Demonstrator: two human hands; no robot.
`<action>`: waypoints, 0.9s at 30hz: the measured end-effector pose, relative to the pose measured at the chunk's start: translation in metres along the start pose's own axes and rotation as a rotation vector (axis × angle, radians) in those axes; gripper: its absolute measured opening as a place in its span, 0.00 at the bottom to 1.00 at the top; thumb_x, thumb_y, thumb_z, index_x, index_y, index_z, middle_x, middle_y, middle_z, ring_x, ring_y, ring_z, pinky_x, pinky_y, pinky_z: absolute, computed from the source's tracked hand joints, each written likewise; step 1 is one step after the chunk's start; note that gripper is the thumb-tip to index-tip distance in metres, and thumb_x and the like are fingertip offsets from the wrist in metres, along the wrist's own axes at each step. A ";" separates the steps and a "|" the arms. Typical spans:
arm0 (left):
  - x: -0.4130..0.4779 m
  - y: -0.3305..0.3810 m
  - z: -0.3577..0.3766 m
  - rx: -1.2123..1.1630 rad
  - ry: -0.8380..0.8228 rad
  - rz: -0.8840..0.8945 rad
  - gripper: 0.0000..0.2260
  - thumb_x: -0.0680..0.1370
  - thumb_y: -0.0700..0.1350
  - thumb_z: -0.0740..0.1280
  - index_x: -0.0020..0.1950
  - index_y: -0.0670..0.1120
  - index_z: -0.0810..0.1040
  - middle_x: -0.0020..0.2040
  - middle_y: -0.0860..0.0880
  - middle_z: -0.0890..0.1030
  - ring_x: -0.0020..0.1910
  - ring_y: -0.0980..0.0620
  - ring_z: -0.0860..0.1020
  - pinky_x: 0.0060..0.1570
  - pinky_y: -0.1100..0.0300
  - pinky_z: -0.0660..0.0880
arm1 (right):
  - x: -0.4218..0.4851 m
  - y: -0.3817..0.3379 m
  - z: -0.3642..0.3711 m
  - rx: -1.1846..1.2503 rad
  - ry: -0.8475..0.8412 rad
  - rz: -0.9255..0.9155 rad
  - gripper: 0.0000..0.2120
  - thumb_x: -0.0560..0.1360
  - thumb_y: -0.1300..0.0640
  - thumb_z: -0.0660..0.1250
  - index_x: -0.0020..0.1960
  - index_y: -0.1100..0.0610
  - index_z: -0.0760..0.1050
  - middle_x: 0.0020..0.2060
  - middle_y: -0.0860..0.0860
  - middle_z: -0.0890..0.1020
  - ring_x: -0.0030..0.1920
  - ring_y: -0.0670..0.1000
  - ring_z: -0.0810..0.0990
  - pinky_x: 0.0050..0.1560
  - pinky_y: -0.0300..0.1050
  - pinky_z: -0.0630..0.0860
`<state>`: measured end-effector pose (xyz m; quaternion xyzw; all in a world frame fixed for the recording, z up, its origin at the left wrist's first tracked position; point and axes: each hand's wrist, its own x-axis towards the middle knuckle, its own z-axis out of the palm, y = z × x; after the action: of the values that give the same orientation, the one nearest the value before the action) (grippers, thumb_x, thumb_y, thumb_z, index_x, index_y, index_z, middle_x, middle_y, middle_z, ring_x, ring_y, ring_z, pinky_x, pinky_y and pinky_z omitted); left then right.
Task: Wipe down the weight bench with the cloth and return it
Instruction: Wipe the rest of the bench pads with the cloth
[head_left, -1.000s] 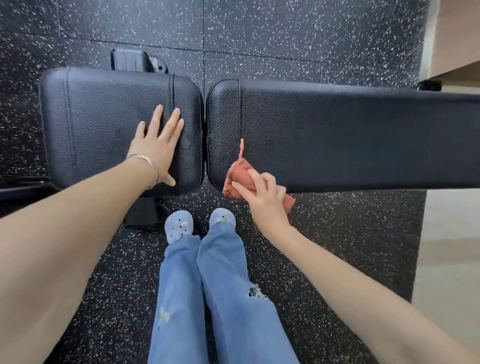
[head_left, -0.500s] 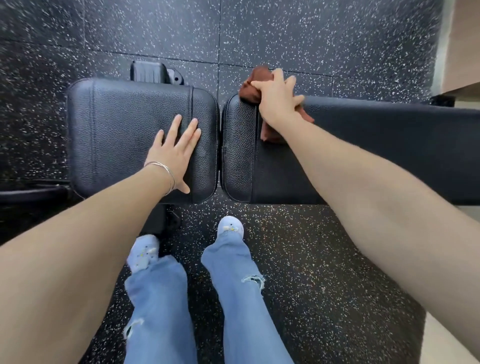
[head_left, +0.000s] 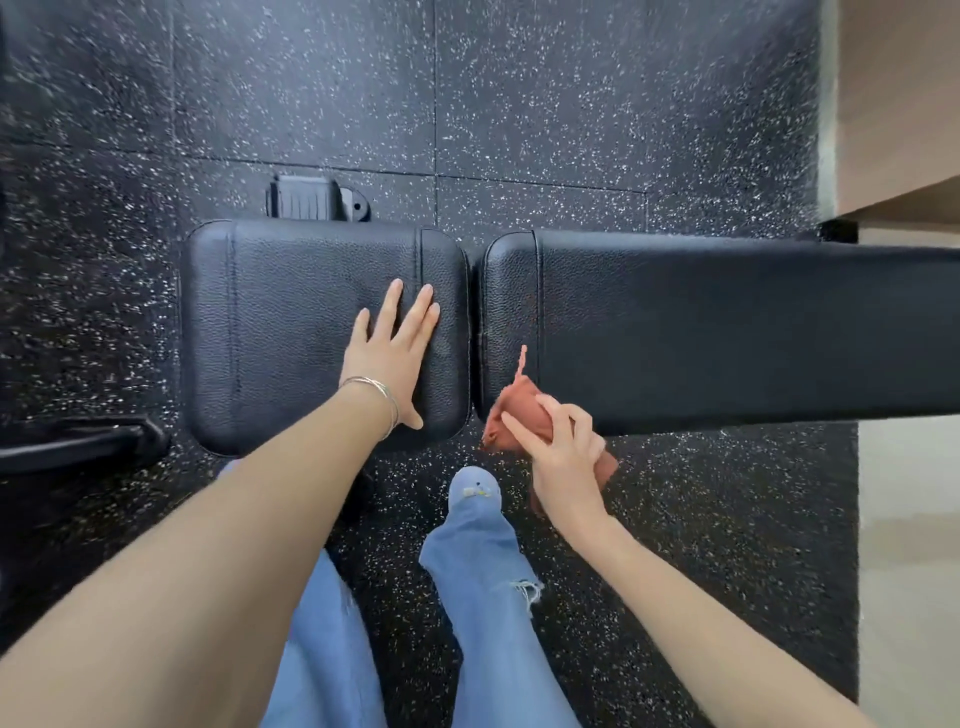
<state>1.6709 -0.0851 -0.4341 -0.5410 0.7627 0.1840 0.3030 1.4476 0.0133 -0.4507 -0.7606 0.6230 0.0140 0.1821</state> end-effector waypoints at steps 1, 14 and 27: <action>0.000 -0.002 0.000 -0.015 0.010 0.010 0.63 0.61 0.67 0.73 0.75 0.44 0.32 0.76 0.48 0.31 0.75 0.40 0.34 0.74 0.43 0.49 | 0.019 -0.005 -0.006 0.026 0.017 0.024 0.30 0.64 0.71 0.70 0.60 0.45 0.77 0.64 0.56 0.70 0.58 0.59 0.64 0.46 0.59 0.70; -0.021 -0.113 0.029 0.103 0.124 0.160 0.50 0.71 0.68 0.62 0.76 0.42 0.37 0.77 0.46 0.36 0.77 0.46 0.40 0.74 0.45 0.50 | 0.189 -0.121 -0.012 0.141 0.082 0.370 0.28 0.76 0.68 0.55 0.68 0.40 0.68 0.72 0.52 0.60 0.66 0.58 0.60 0.58 0.57 0.63; -0.025 -0.151 0.037 0.043 0.109 0.176 0.51 0.71 0.64 0.67 0.76 0.44 0.36 0.77 0.46 0.36 0.77 0.46 0.38 0.75 0.47 0.48 | 0.037 -0.152 0.029 0.011 0.058 0.229 0.14 0.77 0.36 0.53 0.62 0.29 0.66 0.59 0.33 0.69 0.59 0.34 0.66 0.56 0.42 0.68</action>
<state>1.8276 -0.0973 -0.4379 -0.4747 0.8263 0.1637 0.2552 1.6069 0.0112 -0.4472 -0.6835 0.7109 0.0092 0.1653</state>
